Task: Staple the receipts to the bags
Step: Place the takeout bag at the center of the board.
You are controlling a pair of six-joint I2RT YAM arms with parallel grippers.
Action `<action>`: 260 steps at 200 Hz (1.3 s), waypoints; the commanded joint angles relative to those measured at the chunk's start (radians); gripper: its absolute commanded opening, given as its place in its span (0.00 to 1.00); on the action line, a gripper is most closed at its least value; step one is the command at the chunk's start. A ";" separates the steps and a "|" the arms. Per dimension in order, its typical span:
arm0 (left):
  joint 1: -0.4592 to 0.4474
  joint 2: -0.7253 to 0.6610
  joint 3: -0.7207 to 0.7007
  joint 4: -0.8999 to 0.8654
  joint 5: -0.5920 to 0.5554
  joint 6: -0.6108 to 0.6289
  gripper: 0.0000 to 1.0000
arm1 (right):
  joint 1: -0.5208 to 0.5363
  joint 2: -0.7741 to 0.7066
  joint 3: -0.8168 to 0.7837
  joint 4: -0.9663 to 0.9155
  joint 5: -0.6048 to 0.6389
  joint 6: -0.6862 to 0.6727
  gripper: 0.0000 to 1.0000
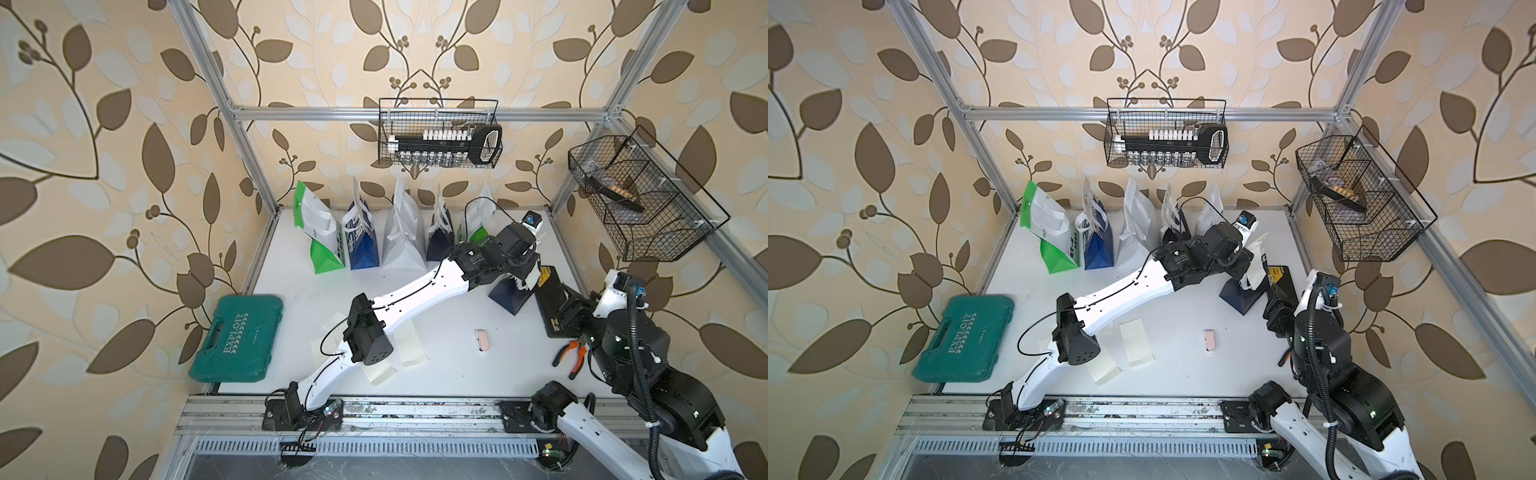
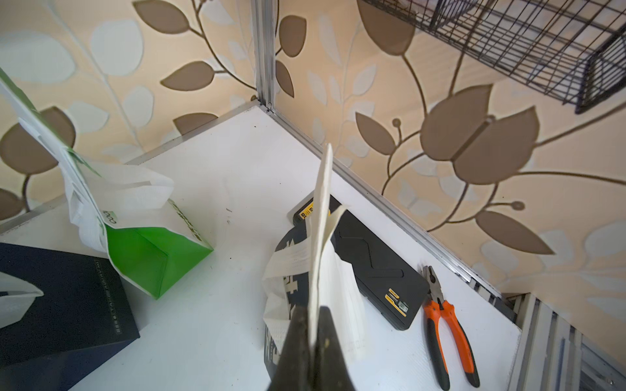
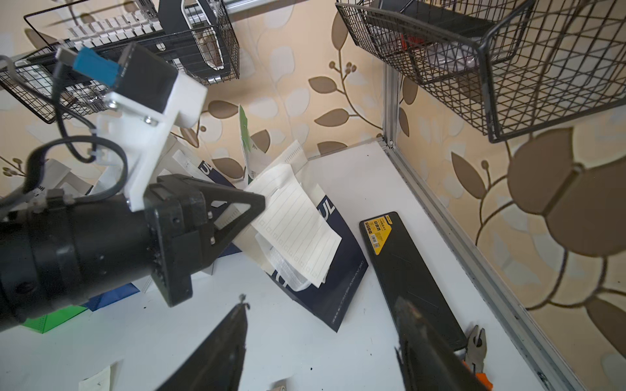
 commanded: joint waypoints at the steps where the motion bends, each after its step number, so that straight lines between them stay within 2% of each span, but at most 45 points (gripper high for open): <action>1: 0.008 0.026 0.071 -0.030 -0.016 -0.012 0.00 | -0.003 -0.016 0.012 -0.017 0.024 -0.024 0.69; 40: 0.011 0.057 0.076 -0.024 0.009 -0.028 0.00 | -0.003 -0.030 -0.002 -0.012 0.028 -0.029 0.71; 46: 0.011 0.060 0.077 -0.024 0.011 -0.030 0.08 | -0.003 -0.032 -0.003 -0.012 0.028 -0.027 0.70; 60: 0.011 0.064 0.078 -0.020 0.032 -0.028 0.35 | -0.003 -0.035 -0.011 -0.010 0.027 -0.025 0.71; 76: 0.011 0.063 0.072 -0.011 0.048 -0.030 0.57 | -0.003 -0.033 -0.014 -0.007 0.023 -0.022 0.71; 93: 0.011 0.053 0.062 -0.001 0.054 -0.031 0.69 | -0.003 -0.031 -0.015 -0.004 0.021 -0.023 0.71; 121: 0.011 0.010 0.012 0.031 0.051 -0.029 0.79 | -0.002 -0.030 -0.013 0.003 0.019 -0.024 0.72; 159: 0.011 -0.045 -0.020 0.051 0.054 -0.022 0.89 | -0.002 -0.025 -0.019 0.004 0.010 -0.021 0.74; 221: 0.010 -0.154 -0.071 0.068 0.025 -0.004 0.92 | -0.002 -0.027 -0.013 0.006 -0.001 -0.019 0.76; 260: 0.011 -0.307 -0.195 0.094 -0.007 0.010 0.91 | -0.003 -0.002 0.005 0.009 -0.048 -0.023 0.76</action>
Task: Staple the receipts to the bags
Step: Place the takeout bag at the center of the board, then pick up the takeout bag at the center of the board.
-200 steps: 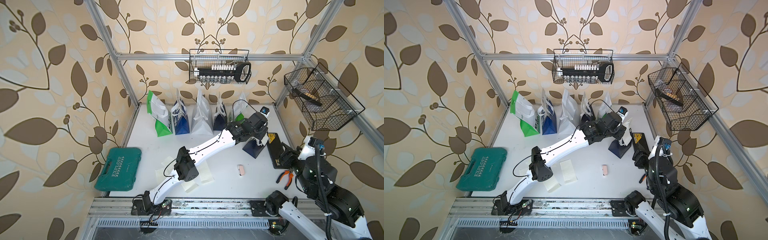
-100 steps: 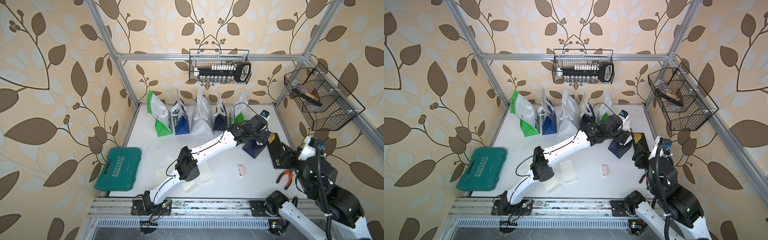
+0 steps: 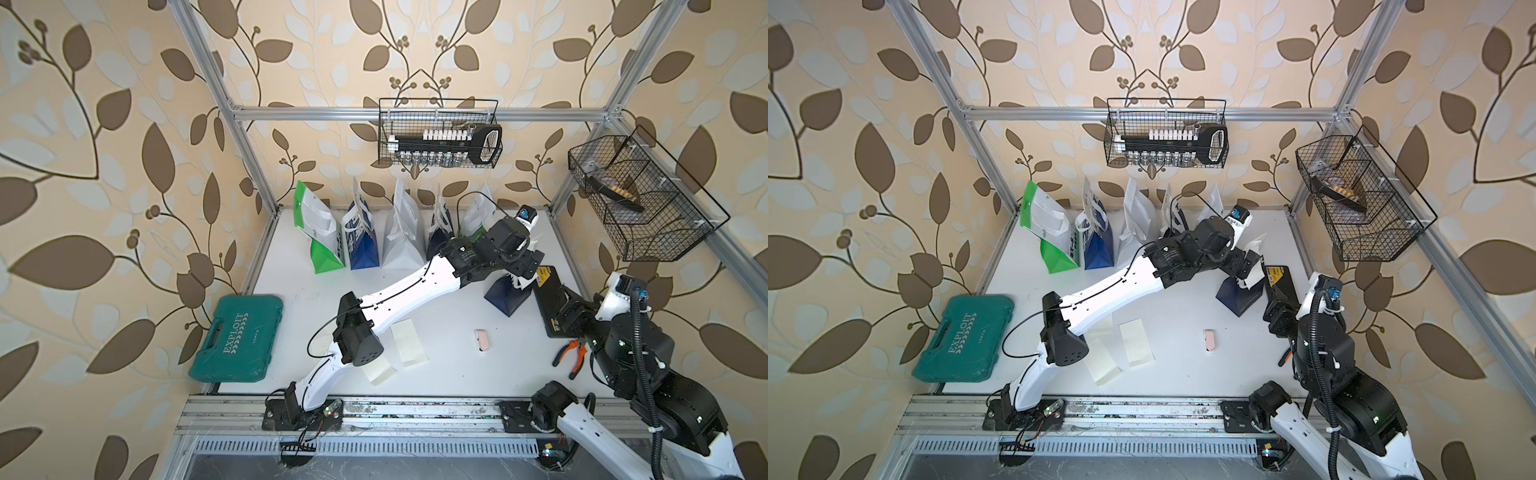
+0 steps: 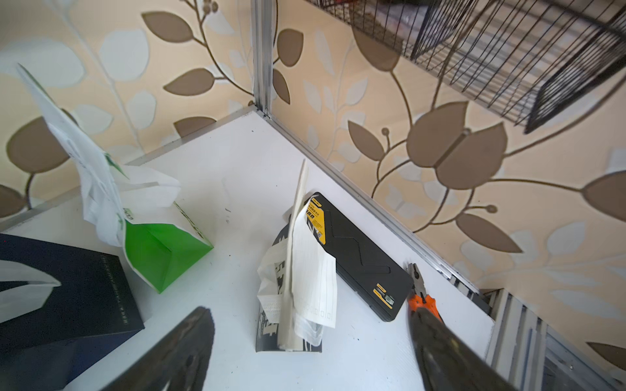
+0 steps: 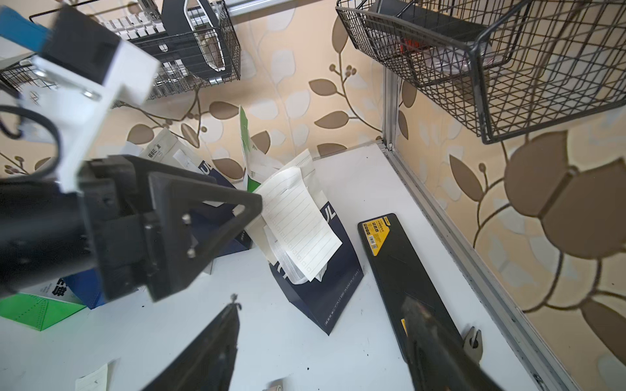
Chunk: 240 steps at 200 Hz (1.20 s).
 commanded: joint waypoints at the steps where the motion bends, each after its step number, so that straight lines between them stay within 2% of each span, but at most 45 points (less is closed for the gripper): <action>1: 0.006 -0.155 -0.056 0.052 -0.042 0.028 0.92 | -0.003 0.018 0.011 0.008 -0.038 -0.009 0.76; 26: 0.014 -0.324 -0.225 0.046 -0.121 0.032 0.91 | -0.003 0.033 0.010 0.012 -0.083 -0.009 0.76; 40: 0.076 -0.454 -0.356 0.040 -0.101 -0.023 0.90 | -0.003 0.037 0.003 0.022 -0.113 -0.009 0.76; 54: 0.185 -0.595 -0.529 0.028 -0.064 -0.094 0.89 | -0.003 0.049 -0.004 0.029 -0.145 -0.005 0.75; 72: 0.312 -0.784 -0.673 -0.019 -0.091 -0.109 0.89 | -0.003 0.060 -0.016 0.044 -0.173 -0.003 0.75; 100: 0.658 -0.942 -0.751 -0.164 0.025 -0.151 0.89 | -0.002 0.078 -0.030 0.072 -0.208 -0.002 0.75; 122: 0.925 -0.938 -0.749 -0.247 0.163 -0.133 0.89 | -0.003 0.087 -0.037 0.090 -0.227 -0.001 0.75; 135: 1.026 -0.900 -0.745 -0.268 0.235 -0.119 0.88 | -0.003 0.091 -0.038 0.092 -0.231 -0.004 0.75; 146: 1.082 -0.862 -0.728 -0.288 0.247 -0.097 0.87 | -0.003 0.093 -0.037 0.092 -0.233 -0.007 0.75; 164: 1.112 -0.817 -0.718 -0.283 0.181 -0.062 0.87 | -0.003 0.088 -0.036 0.092 -0.238 -0.009 0.75; 202: 1.188 -0.719 -0.746 -0.204 0.213 -0.090 0.83 | -0.002 0.077 -0.038 0.079 -0.244 -0.011 0.75; 221: 1.191 -0.725 -0.795 -0.109 0.211 -0.095 0.80 | -0.003 0.070 -0.039 0.072 -0.240 -0.013 0.75; 240: 1.192 -0.697 -0.782 -0.110 0.175 -0.099 0.75 | -0.003 0.070 -0.037 0.070 -0.242 -0.013 0.75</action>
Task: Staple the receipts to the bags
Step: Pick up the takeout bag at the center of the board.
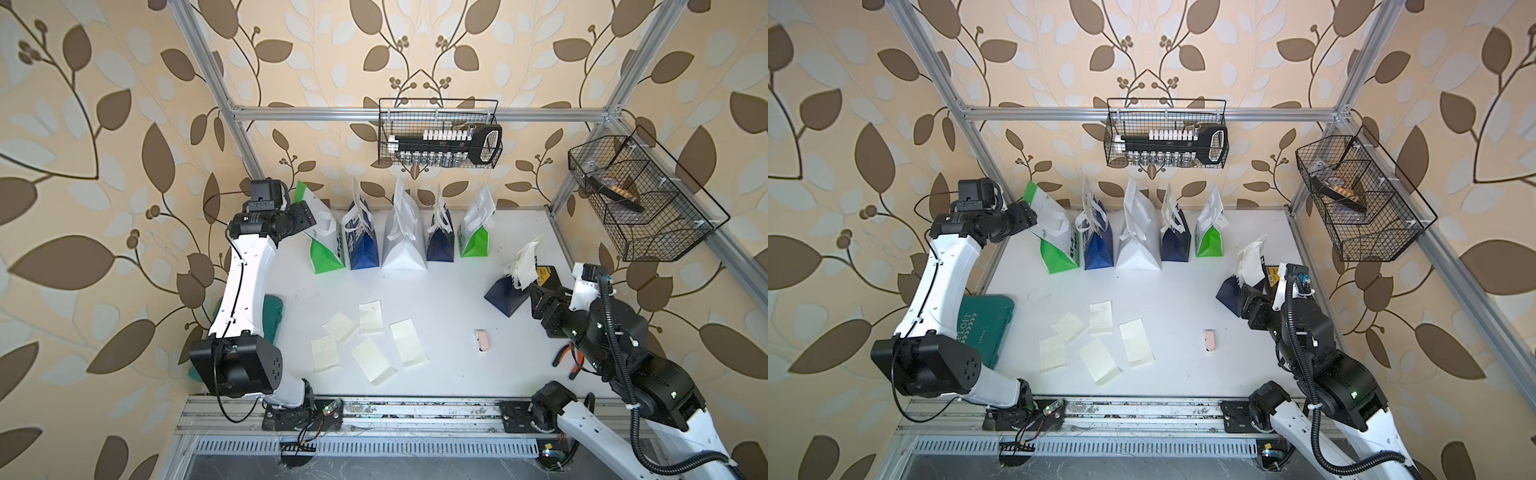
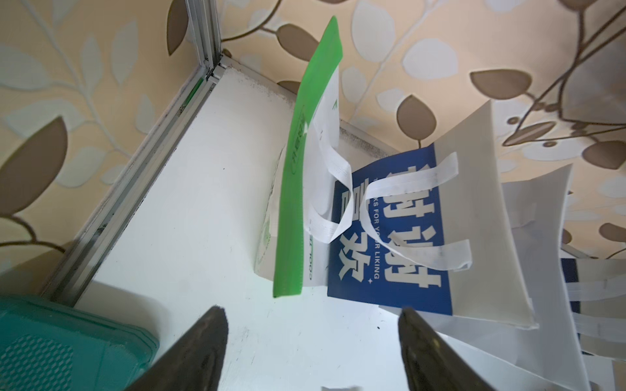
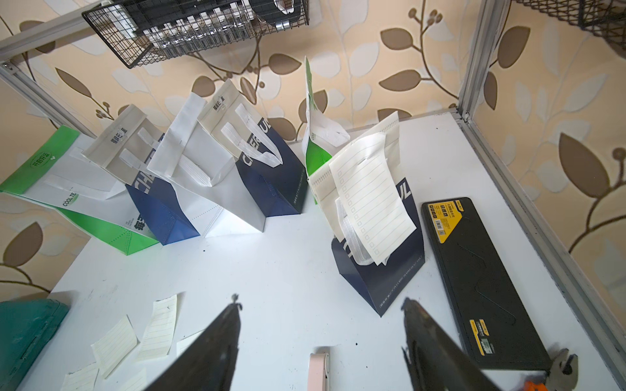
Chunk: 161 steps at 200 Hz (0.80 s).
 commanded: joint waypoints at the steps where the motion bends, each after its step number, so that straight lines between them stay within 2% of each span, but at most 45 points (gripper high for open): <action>1: 0.002 0.001 0.019 0.076 -0.016 0.007 0.75 | -0.003 -0.012 -0.007 -0.004 -0.008 -0.012 0.75; 31: 0.009 0.058 0.027 0.073 -0.047 0.015 0.64 | -0.003 -0.003 0.000 -0.001 -0.013 -0.010 0.75; 70: 0.011 0.087 -0.018 0.127 -0.052 0.009 0.60 | -0.002 0.001 0.005 0.002 -0.009 -0.009 0.75; 80: 0.011 0.100 -0.013 0.129 -0.055 0.012 0.54 | -0.003 0.004 0.008 0.000 -0.009 -0.010 0.75; 134: 0.015 0.144 -0.006 0.166 -0.039 0.015 0.36 | -0.002 0.011 -0.001 0.004 -0.003 -0.013 0.75; 161: 0.018 0.147 -0.002 0.158 -0.063 0.024 0.19 | -0.003 0.014 -0.006 0.007 0.000 -0.013 0.75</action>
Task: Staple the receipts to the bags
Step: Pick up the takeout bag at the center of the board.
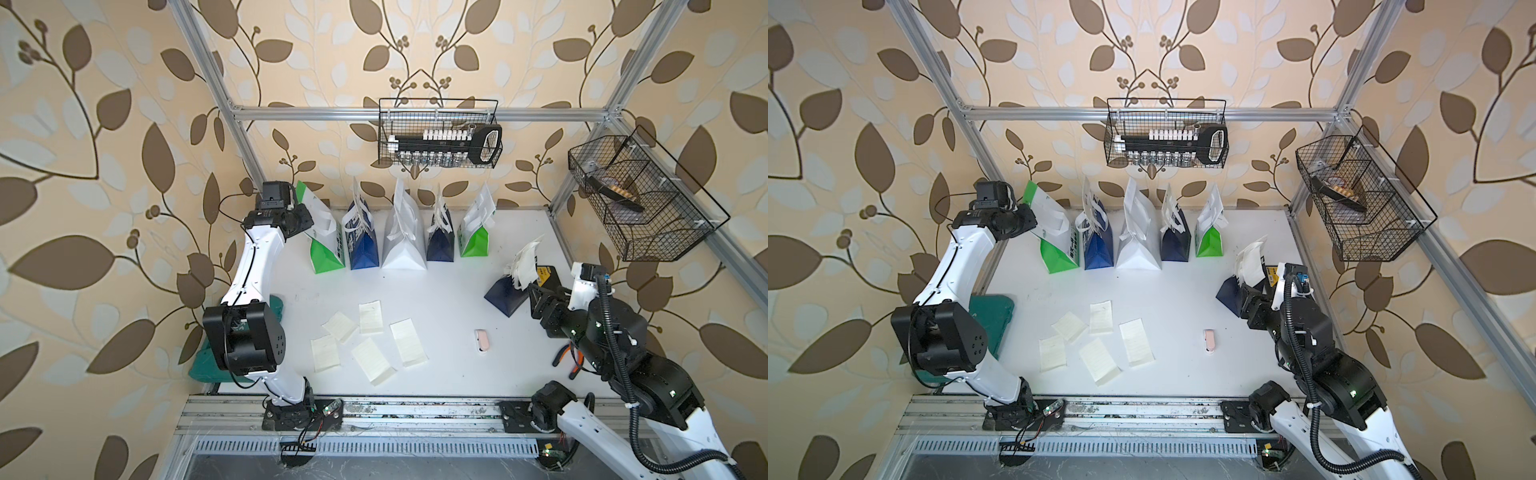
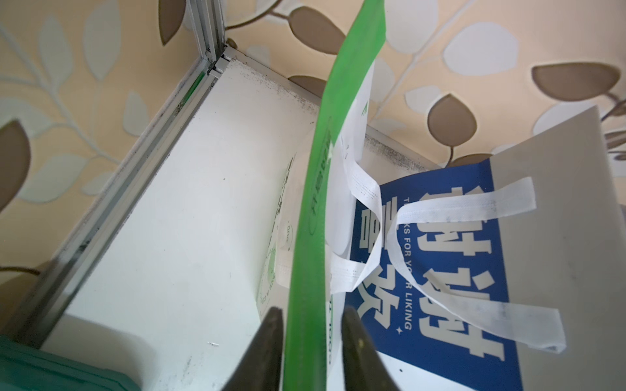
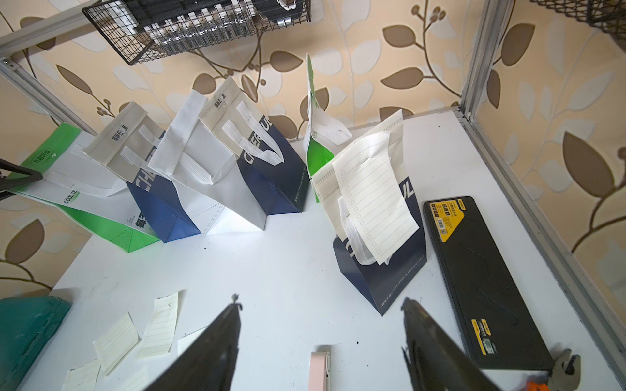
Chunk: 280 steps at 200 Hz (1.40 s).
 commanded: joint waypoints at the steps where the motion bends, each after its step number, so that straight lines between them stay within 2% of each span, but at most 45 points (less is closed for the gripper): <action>1: 0.018 0.000 0.015 0.024 -0.030 0.024 0.18 | -0.003 0.004 -0.007 0.007 0.007 -0.013 0.75; 40: 0.024 -0.026 0.023 0.028 -0.052 0.024 0.00 | -0.002 0.002 -0.014 0.019 0.002 -0.011 0.75; 80: 0.024 -0.077 0.039 0.021 -0.086 0.033 0.00 | -0.003 0.005 -0.018 0.021 -0.004 -0.013 0.75; 124: 0.023 -0.219 0.043 -0.006 -0.131 0.017 0.00 | -0.003 0.012 -0.016 0.018 -0.035 -0.017 0.73; 146: 0.023 -0.300 0.045 -0.043 -0.138 -0.008 0.00 | -0.003 0.037 -0.003 0.017 -0.108 -0.030 0.72; 166: 0.023 -0.386 0.029 -0.059 -0.132 -0.030 0.00 | -0.003 0.078 0.006 0.025 -0.228 -0.030 0.72; 202: 0.023 -0.553 -0.050 -0.074 -0.125 -0.042 0.00 | 0.016 0.130 -0.054 0.094 -0.446 0.057 0.72; 224: 0.021 -0.639 -0.115 -0.068 -0.108 -0.047 0.00 | 0.105 0.179 -0.099 0.140 -0.482 0.098 0.73; 261: 0.021 -0.717 -0.181 -0.075 -0.057 -0.073 0.00 | 0.418 0.369 -0.098 0.203 -0.268 0.108 0.73; 280: 0.006 -0.751 -0.214 -0.080 -0.048 -0.075 0.00 | 0.469 0.520 -0.093 0.284 -0.311 0.101 0.74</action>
